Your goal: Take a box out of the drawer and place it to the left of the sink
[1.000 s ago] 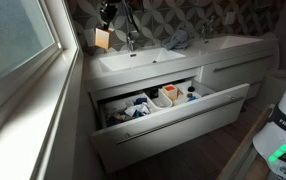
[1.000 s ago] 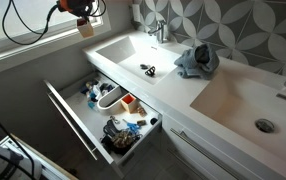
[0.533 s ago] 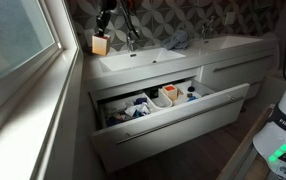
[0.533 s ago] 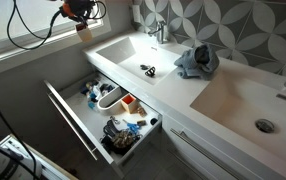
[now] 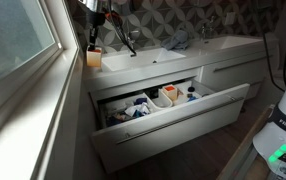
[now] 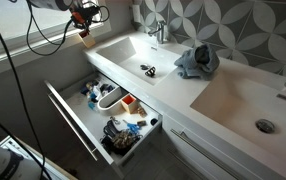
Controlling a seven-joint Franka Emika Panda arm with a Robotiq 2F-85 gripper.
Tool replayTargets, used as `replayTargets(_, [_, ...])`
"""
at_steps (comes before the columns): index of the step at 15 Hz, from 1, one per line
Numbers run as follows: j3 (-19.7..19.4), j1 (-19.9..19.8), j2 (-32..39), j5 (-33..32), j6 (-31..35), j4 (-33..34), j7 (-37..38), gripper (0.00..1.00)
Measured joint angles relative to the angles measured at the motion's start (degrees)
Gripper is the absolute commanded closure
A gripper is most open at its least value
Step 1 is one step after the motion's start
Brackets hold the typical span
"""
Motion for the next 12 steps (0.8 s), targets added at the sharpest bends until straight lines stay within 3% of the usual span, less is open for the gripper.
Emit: replayTargets(12, [1.2,0.0,9.9,-0.6,-7.3,11.9,-6.6,0.99])
